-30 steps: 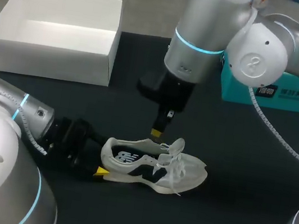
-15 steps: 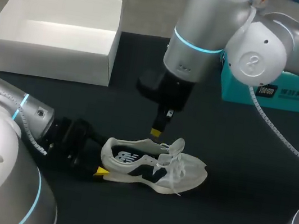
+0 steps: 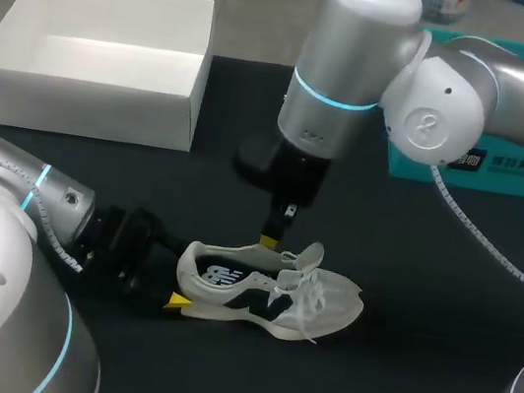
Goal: Take the shoe out of the shoebox, open the shoe tongue, remove and reinsert the insole, then place the shoe into the shoebox
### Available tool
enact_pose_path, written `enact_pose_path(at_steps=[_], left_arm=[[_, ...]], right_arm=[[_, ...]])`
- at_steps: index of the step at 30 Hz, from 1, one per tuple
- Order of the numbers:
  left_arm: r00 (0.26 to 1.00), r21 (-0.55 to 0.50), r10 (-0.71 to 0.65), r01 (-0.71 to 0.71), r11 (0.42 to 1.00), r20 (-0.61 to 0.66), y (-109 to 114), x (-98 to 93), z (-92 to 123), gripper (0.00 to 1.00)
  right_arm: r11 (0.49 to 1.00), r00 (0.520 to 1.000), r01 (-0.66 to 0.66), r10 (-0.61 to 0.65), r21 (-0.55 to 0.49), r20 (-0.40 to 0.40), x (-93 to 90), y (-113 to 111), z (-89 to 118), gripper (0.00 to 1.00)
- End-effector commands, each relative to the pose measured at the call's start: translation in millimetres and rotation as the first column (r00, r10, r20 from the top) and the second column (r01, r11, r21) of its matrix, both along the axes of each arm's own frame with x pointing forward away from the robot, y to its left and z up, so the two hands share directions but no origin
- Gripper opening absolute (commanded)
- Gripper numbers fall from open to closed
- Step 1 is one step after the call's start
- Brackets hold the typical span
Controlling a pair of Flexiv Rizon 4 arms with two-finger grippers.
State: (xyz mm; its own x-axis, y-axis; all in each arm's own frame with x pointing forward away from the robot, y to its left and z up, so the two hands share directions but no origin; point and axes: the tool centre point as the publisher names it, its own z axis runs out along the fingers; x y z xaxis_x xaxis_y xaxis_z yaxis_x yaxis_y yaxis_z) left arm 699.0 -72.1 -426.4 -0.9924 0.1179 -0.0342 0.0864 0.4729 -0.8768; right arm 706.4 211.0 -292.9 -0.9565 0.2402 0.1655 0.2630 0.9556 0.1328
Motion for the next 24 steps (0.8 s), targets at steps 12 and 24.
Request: enact_pose_path(at_steps=[12, 24], left_arm=[[1.0, 0.003, 0.001, -0.001, 1.0, 0.0, -3.7, -5.3, -9.8, 0.0], [1.0, 0.003, 0.001, -0.001, 1.0, 0.0, -3.7, -5.3, -9.8, 0.0]], right_arm=[[0.998, 1.0, 0.0, 0.001, -0.062, 0.029, 4.5, 12.6, -26.7, 0.0], [0.993, 0.997, 0.032, -0.023, -0.116, 0.079, 5.4, 20.6, -42.2, 0.0]])
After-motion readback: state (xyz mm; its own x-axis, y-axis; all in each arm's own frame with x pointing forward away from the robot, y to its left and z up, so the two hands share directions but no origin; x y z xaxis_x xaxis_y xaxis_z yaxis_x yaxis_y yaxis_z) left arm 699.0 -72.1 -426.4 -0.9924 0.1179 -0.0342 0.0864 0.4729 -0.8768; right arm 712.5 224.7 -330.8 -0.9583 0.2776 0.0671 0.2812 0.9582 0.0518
